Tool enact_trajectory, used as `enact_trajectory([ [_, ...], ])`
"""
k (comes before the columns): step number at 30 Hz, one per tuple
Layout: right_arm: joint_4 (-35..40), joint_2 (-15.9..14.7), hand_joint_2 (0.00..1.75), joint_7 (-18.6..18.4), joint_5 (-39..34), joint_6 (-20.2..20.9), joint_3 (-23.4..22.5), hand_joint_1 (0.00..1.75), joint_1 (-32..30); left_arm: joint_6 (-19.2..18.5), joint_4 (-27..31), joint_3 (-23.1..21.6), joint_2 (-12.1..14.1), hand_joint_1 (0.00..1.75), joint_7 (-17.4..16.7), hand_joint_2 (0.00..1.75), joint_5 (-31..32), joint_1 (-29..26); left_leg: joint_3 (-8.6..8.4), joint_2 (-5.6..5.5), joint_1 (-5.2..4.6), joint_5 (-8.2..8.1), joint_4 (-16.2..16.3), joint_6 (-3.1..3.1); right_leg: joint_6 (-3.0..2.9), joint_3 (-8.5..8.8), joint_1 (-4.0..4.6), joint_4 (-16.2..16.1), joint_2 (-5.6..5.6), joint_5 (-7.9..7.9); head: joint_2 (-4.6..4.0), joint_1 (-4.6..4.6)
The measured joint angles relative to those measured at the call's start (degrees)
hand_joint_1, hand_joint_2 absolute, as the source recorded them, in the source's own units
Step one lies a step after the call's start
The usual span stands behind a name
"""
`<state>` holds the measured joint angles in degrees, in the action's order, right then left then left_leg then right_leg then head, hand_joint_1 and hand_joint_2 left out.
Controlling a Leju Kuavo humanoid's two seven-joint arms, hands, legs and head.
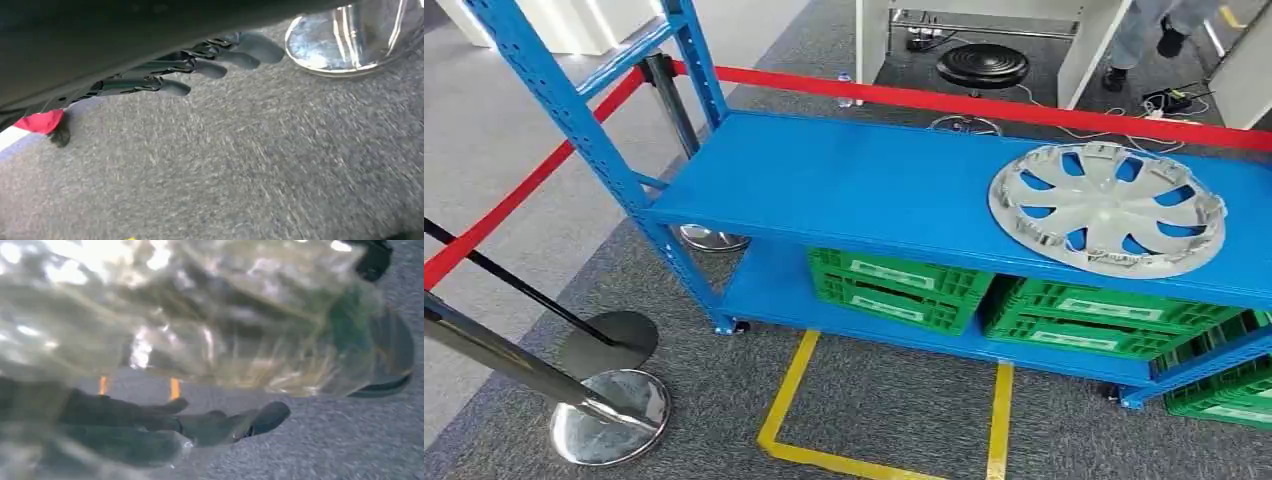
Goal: Take the parts from the cabinet and place them on the table.
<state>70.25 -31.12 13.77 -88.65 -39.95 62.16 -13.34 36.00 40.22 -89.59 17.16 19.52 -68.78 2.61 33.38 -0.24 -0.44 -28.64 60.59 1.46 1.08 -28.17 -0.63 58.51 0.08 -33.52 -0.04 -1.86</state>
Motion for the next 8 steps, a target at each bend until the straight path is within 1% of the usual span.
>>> enact_trajectory([
  [1, 0.0, 0.0, 0.00, 0.0, 0.0, 0.0, 0.0, 0.00, 0.0, 0.0, -0.1, 0.0, 0.0, 0.00, 0.0, 0.00, 0.0, -0.1, -0.28, -0.04, 0.11, 0.11, -0.7, 0.23, 0.41, 0.40, 0.06, -0.5, -0.08, 0.04, 0.00, -0.24],
  [2, 0.0, 0.0, 0.00, 0.0, 0.0, 0.0, 0.0, 0.00, 0.0, -0.1, -0.1, 0.0, -0.1, 0.00, 0.0, 0.00, 0.0, -0.2, -1.02, 0.01, 0.70, 0.44, -1.8, 0.41, 0.70, 0.72, -0.04, -0.4, -0.03, -0.37, 0.00, -0.11],
  [3, 0.0, 0.0, 0.00, 0.0, 0.0, 0.0, 0.0, 0.00, 0.0, -0.2, -0.2, 0.0, -0.1, 0.00, 0.0, 0.00, 0.0, -0.3, -1.58, 0.02, 0.67, 0.36, -2.3, 0.63, 0.98, 0.01, 0.03, 1.2, -0.08, -0.99, 0.00, 0.02],
  [4, 0.0, 0.0, 0.00, 0.0, 0.0, 0.0, 0.0, 0.00, 0.0, -0.2, -0.2, 0.0, -0.2, 0.00, 0.0, 0.00, 0.0, -0.2, -1.74, 0.06, 0.67, 0.21, -2.4, 0.88, 1.13, -2.11, -0.02, 4.6, -0.03, -2.53, 0.00, 0.13],
  [5, 0.0, 0.0, 0.00, 0.0, 0.0, 0.0, 0.0, 0.00, 0.0, -0.2, -0.3, 0.0, -0.2, 0.00, 0.0, 0.00, 0.0, -0.2, -1.89, 0.09, 0.67, -0.08, -2.4, 1.05, 1.35, -5.09, -0.08, 9.5, -0.05, -4.54, 0.00, 0.15],
  [6, 0.0, 0.0, 0.00, 0.0, 0.0, 0.0, 0.0, 0.00, 0.0, -0.2, -0.3, 0.0, -0.3, 0.00, 0.0, 0.00, 0.0, -0.2, -2.14, 0.10, 0.65, -0.38, -2.4, 1.09, 1.52, -7.98, -0.08, 13.9, -0.04, -5.96, 0.00, 0.13],
  [7, 0.0, 0.0, 0.00, 0.0, 0.0, 0.0, 0.0, 0.00, 0.0, -0.2, -0.3, 0.0, -0.3, 0.00, 0.0, 0.00, 0.0, -0.1, -2.50, 0.10, 0.65, -0.72, -2.3, 1.07, 1.66, -10.20, -0.08, 16.7, -0.05, -6.06, 0.00, 0.18],
  [8, 0.0, 0.0, 0.00, 0.0, 0.0, 0.0, 0.0, 0.00, -0.2, -0.2, -0.4, 0.0, -0.3, 0.00, 0.0, 0.00, 0.0, -0.2, -3.18, 0.07, 0.67, -1.18, -2.3, 1.03, 1.81, -11.10, -0.11, 16.7, -0.06, -4.12, 0.00, 0.18],
])
